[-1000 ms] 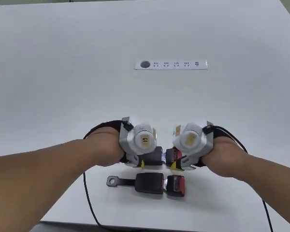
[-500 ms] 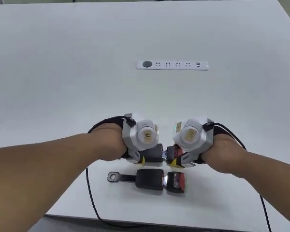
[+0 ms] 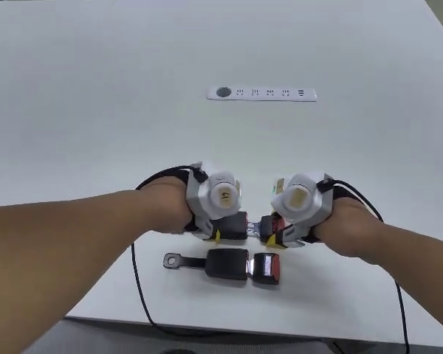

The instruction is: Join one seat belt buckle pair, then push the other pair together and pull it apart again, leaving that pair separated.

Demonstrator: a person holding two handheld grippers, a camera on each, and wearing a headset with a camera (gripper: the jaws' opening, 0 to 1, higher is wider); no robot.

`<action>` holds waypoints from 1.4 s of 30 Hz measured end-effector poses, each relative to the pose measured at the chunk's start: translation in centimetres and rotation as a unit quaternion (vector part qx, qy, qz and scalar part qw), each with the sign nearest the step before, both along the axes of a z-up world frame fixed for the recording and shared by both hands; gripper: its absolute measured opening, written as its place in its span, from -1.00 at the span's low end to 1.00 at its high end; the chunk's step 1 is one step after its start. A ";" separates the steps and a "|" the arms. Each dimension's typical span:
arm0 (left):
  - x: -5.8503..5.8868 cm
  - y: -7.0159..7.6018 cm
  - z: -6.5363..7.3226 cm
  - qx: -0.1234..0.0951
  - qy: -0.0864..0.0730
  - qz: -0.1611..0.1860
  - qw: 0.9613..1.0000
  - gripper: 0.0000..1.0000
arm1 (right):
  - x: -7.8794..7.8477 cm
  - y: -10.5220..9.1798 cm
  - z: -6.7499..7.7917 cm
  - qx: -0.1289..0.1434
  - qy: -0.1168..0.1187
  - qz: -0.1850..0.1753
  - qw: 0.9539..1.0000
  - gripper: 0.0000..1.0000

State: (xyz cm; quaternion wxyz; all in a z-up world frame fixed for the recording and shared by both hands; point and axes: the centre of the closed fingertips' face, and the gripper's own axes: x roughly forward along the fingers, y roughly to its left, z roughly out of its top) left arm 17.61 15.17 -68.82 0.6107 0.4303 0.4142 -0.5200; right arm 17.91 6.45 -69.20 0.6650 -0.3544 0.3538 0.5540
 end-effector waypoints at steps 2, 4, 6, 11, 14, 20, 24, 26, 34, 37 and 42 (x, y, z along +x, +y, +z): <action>0.0 0.0 0.0 0.000 0.000 0.000 1.000 -0.38 | 0.0 -0.9 0.0 0.001 0.003 -0.005 1.000 -0.32; 0.0 0.1 0.0 -0.002 0.001 0.003 1.000 -0.38 | 0.1 -1.6 0.0 0.002 0.005 -0.014 1.000 -0.33; 0.2 0.2 -0.1 -0.006 0.001 0.010 1.000 -0.38 | 0.0 -2.7 0.0 -0.003 0.004 -0.017 1.000 -0.32; 0.2 0.1 -0.3 -0.010 -0.003 0.015 1.000 -0.37 | -0.6 -5.4 0.0 -0.014 0.002 -0.018 1.000 -0.32; 0.3 0.2 -0.3 -0.009 -0.003 0.015 1.000 -0.37 | -0.7 -6.7 0.0 -0.023 0.000 -0.014 1.000 -0.32; 0.3 0.2 -0.4 -0.005 -0.003 0.015 1.000 -0.37 | -1.2 -9.2 0.0 -0.041 -0.003 -0.010 0.999 -0.32; 0.4 0.2 -0.5 -0.002 -0.003 0.012 1.000 -0.37 | -1.2 -10.2 0.0 -0.045 0.004 -0.018 0.999 -0.32; 0.4 0.3 -0.6 0.000 -0.005 0.011 1.000 -0.37 | -1.3 -10.1 0.0 -0.044 0.005 -0.021 0.999 -0.32; 0.3 0.1 0.0 0.008 -0.035 -0.014 0.999 -0.35 | -1.3 -9.9 0.4 -0.056 -0.012 -0.024 0.998 -0.25; 0.4 0.5 0.5 0.000 -0.035 -0.007 0.999 -0.26 | -1.2 -10.1 0.6 -0.061 -0.021 -0.030 0.997 -0.13; 0.1 -0.2 3.9 -0.054 -0.064 0.037 0.996 -0.16 | -1.3 -9.8 2.1 -0.038 -0.031 -0.063 0.997 -0.02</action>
